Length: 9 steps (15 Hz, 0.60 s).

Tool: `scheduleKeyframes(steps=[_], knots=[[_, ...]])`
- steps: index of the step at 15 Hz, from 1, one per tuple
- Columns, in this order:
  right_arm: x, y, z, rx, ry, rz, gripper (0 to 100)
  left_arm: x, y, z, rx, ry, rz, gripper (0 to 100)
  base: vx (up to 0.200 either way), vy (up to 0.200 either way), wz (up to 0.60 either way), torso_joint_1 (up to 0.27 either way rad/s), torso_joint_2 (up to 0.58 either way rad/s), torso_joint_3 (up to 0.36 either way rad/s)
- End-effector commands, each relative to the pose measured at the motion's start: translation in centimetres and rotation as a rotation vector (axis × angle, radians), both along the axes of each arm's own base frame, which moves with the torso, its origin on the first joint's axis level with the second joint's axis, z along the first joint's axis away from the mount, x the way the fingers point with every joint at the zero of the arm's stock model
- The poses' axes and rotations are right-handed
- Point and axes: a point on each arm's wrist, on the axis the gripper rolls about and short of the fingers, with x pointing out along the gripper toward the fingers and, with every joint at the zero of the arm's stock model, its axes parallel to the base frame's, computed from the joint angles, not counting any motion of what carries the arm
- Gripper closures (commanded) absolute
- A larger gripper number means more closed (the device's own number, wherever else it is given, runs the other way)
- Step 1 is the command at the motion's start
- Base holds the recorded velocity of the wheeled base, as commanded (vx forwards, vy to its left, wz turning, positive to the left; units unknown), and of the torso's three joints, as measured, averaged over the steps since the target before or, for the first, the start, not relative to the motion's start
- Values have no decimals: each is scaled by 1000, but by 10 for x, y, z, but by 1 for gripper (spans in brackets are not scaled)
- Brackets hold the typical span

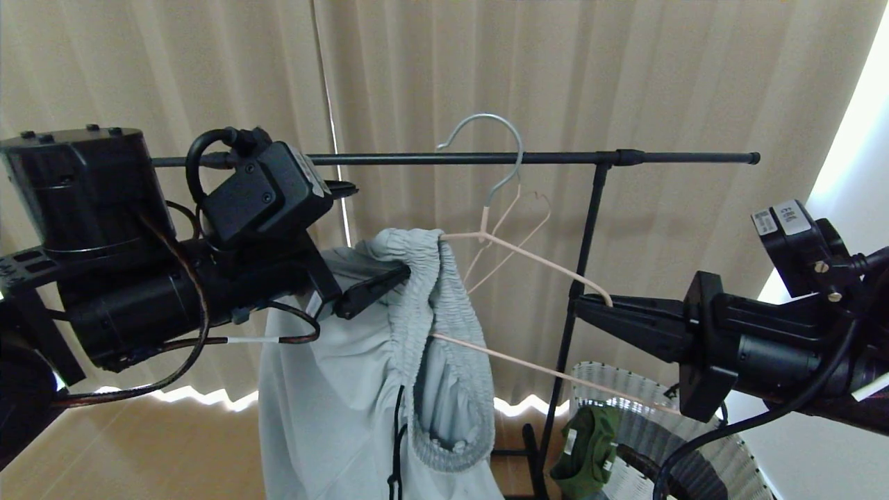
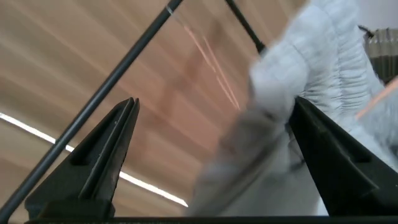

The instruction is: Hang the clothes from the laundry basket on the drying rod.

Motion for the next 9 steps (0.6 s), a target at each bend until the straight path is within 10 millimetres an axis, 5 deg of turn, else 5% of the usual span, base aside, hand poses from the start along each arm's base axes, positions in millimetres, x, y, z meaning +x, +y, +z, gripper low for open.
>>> scheduleKeyframes(steps=[1, 9], knots=[[0, 0, 0, 1, -2, 21, 100, 6, -5, -6, 11, 22, -17, 0, 0, 0, 0, 0, 0, 0], [-5, 1, -4, -3, 12, 86, 100, 4, -14, -9, 8, 34, -118, 0, 0, 0, 0, 0, 0, 0]])
